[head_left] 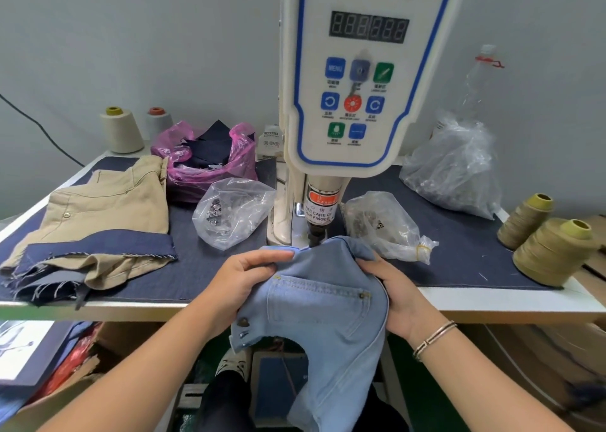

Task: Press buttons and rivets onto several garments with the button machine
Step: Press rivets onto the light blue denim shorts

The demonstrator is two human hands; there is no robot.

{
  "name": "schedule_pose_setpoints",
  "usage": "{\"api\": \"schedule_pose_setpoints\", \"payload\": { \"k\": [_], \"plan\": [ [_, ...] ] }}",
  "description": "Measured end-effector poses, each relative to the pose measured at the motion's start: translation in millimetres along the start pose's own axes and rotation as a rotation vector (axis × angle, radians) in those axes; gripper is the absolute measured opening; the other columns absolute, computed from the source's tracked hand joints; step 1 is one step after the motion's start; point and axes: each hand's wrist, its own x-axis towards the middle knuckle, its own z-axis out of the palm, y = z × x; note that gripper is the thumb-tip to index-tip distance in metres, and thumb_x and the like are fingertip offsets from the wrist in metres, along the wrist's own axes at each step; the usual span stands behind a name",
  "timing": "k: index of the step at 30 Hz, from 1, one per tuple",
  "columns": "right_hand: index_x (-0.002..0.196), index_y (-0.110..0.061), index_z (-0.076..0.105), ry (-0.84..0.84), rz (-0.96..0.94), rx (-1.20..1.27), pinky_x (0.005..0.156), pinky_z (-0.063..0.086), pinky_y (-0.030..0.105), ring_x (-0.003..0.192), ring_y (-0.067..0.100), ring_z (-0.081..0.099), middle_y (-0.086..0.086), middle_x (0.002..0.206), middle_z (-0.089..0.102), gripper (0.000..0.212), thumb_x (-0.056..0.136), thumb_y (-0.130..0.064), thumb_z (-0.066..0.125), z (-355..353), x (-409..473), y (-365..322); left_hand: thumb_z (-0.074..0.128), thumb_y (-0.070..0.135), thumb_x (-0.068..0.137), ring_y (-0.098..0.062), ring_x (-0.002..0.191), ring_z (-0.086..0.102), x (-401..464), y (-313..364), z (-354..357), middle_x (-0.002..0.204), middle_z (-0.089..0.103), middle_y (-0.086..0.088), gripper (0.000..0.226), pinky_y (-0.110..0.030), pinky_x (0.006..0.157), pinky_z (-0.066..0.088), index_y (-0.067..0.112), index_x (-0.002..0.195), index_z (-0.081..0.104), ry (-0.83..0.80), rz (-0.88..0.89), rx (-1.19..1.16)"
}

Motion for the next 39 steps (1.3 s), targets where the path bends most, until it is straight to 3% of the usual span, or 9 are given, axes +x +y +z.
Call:
{"api": "schedule_pose_setpoints", "payload": {
  "k": [3,6,12,21,25,28,34,36,39],
  "plan": [
    [0.109,-0.017,0.072,-0.04,0.016,-0.039,0.086,0.053,0.041,0.096,0.028,0.067,0.015,0.109,0.069,0.036,0.079,-0.006,0.056,-8,-9,-1,0.047,-0.012,0.089,-0.007,0.097,0.068,-5,0,0,0.105,0.074,0.003,0.053,-0.014,0.076,0.05,0.03,0.097,0.078,-0.056,-0.02,0.02],
    [0.106,-0.015,0.074,-0.013,0.038,-0.057,0.084,0.055,0.039,0.096,0.027,0.067,0.015,0.11,0.069,0.031,0.079,-0.019,0.06,-15,-21,4,0.047,-0.012,0.09,-0.009,0.108,0.065,-12,-3,2,0.113,0.072,0.003,0.054,-0.015,0.083,0.05,0.032,0.101,0.077,-0.102,-0.015,0.047],
    [0.096,-0.019,0.076,0.014,-0.124,-0.242,0.075,0.057,0.034,0.092,0.026,0.069,0.014,0.102,0.071,0.028,0.07,-0.024,0.069,-15,-34,13,0.044,-0.017,0.091,-0.004,0.113,0.061,-30,-10,9,0.114,0.071,0.009,0.059,-0.012,0.091,0.045,0.032,0.104,0.075,-0.047,0.129,0.094],
    [0.113,-0.009,0.068,0.107,-0.13,-0.143,0.077,0.057,0.034,0.1,0.029,0.067,0.018,0.112,0.068,0.036,0.078,-0.015,0.064,-8,-12,6,0.046,-0.014,0.089,0.005,0.108,0.06,-4,6,14,0.108,0.071,0.019,0.051,-0.005,0.085,0.043,0.027,0.102,0.074,0.093,0.124,0.172],
    [0.124,-0.017,0.061,0.176,-0.114,-0.02,0.091,0.051,0.042,0.108,0.029,0.064,0.015,0.117,0.067,0.033,0.092,-0.011,0.053,-14,6,-17,0.047,-0.009,0.092,0.004,0.106,0.062,16,20,18,0.106,0.071,0.02,0.048,-0.015,0.095,0.046,0.03,0.1,0.074,0.112,0.084,0.094],
    [0.117,-0.019,0.066,0.244,-0.096,-0.079,0.093,0.051,0.046,0.104,0.03,0.066,0.015,0.112,0.069,0.028,0.094,-0.009,0.053,-18,19,-24,0.05,-0.002,0.095,0.012,0.109,0.055,25,17,16,0.103,0.067,0.03,0.043,-0.016,0.101,0.038,0.036,0.103,0.069,0.105,0.075,0.164],
    [0.114,-0.009,0.064,0.386,-0.096,-0.164,0.081,0.056,0.044,0.096,0.032,0.068,0.019,0.104,0.07,0.025,0.089,-0.012,0.064,-31,27,-22,0.059,0.009,0.094,0.019,0.1,0.056,28,1,17,0.092,0.066,0.038,0.034,0.0,0.082,0.042,0.041,0.098,0.068,0.113,0.11,0.235],
    [0.112,-0.009,0.065,0.411,-0.107,-0.192,0.073,0.057,0.04,0.092,0.031,0.07,0.018,0.101,0.071,0.025,0.088,-0.013,0.065,-35,27,-24,0.06,0.01,0.094,0.015,0.103,0.058,32,1,21,0.096,0.067,0.034,0.032,-0.003,0.086,0.044,0.041,0.1,0.069,0.124,0.125,0.233],
    [0.111,-0.009,0.065,0.441,-0.113,-0.222,0.073,0.058,0.04,0.091,0.031,0.069,0.017,0.099,0.072,0.024,0.087,-0.014,0.066,-36,27,-27,0.06,0.014,0.094,0.002,0.112,0.06,37,-1,22,0.11,0.07,0.02,0.026,-0.022,0.101,0.044,0.032,0.108,0.072,0.111,0.101,0.203]
  ]
}}
